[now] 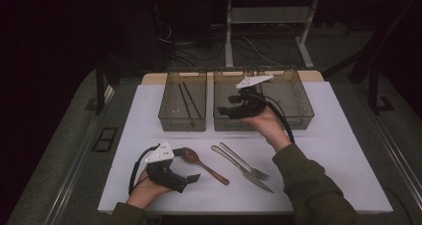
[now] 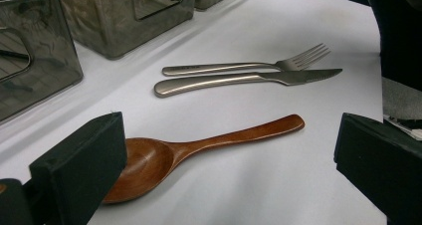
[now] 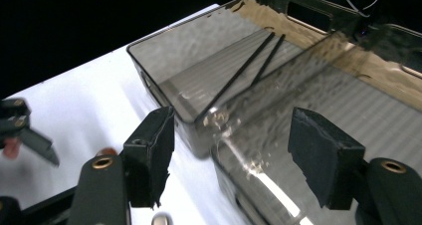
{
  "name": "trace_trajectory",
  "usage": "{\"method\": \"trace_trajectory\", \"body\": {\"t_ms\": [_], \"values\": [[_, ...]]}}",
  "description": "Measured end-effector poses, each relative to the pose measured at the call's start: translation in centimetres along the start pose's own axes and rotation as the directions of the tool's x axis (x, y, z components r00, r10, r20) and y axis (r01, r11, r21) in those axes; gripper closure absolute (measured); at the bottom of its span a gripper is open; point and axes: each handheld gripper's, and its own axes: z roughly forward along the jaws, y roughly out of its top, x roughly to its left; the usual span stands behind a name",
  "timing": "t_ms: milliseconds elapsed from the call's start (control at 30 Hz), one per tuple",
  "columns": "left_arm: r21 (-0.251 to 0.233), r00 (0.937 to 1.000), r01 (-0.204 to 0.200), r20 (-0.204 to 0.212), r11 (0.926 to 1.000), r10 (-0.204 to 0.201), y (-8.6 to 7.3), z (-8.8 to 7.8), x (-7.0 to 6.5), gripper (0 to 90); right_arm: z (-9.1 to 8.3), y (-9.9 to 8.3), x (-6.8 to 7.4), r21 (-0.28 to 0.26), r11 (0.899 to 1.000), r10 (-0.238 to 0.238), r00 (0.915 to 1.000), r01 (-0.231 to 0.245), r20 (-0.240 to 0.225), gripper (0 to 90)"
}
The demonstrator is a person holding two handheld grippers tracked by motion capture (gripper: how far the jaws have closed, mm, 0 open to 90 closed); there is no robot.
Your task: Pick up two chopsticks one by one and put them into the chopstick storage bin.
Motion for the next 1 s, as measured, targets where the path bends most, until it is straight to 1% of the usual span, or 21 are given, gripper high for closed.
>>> {"method": "trace_trajectory", "body": {"t_ms": [33, 100, 233, 300, 400, 500, 567, 700, 867, 933, 1000], "values": [[-0.001, 1.0, -0.001, -0.002, 1.0, 0.001, 0.0, 0.0, 0.0, 0.0, -0.6, -0.4, -0.1, -0.007, 1.0, 0.008, 1.0, -0.008, -0.004, 33.4], [-0.001, 1.0, -0.001, -0.004, 1.0, 0.001, 0.0, -0.1, 0.1, 0.0, -1.6, -1.2, -0.4, -0.025, 1.0, 0.009, 0.9999, -0.009, -0.009, 33.0], [-0.007, 1.0, 0.003, -0.006, 1.0, -0.003, 0.1, -0.1, 0.2, 0.0, -3.6, -3.1, -0.5, -0.033, 0.999, 0.008, 1.0, -0.008, 0.0, 32.0], [-0.006, 1.0, 0.002, -0.006, 1.0, -0.002, 0.1, 0.0, 0.2, 0.0, -4.6, -4.1, -0.6, -0.04, 0.999, 0.021, 0.9998, -0.02, 0.0, 31.8], [-0.007, 1.0, 0.004, -0.008, 1.0, -0.004, 0.0, -0.1, 0.2, 0.0, -5.9, -5.7, -0.8, -0.052, 0.998, 0.026, 0.9996, -0.025, 0.007, 29.8], [-0.009, 0.9999, 0.004, -0.009, 1.0, -0.004, 0.1, -0.1, 0.1, 0.0, -7.1, -7.2, -0.9, -0.048, 0.999, 0.027, 0.9992, -0.026, 0.029, 28.7], [-0.008, 1.0, 0.002, -0.008, 1.0, -0.003, 0.1, -0.1, 0.1, 0.0, -7.9, -8.4, -1.1, -0.046, 0.999, 0.02, 0.9992, -0.018, 0.036, 28.1], [-0.005, 1.0, -0.003, -0.008, 1.0, 0.003, 0.2, -0.1, -0.1, 0.0, -9.2, -10.4, -1.4, -0.048, 0.999, 0.028, 0.9985, -0.026, 0.047, 26.0], [-0.007, 1.0, -0.001, -0.008, 1.0, 0.001, 0.2, -0.1, 0.0, 0.0, -10.8, -12.3, -1.4, -0.069, 0.997, 0.043, 0.9951, -0.037, 0.089, 22.7], [-0.006, 1.0, -0.003, -0.009, 1.0, 0.003, 0.2, -0.2, 0.0, 0.0, -11.3, -13.0, -1.3, -0.079, 0.996, 0.052, 0.994, -0.044, 0.097, 21.1], [-0.008, 1.0, -0.002, -0.009, 1.0, 0.001, 0.2, -0.2, -0.1, 0.0, -11.8, -13.7, -1.3, -0.088, 0.995, 0.06, 0.9914, -0.05, 0.116, 19.9]]}}
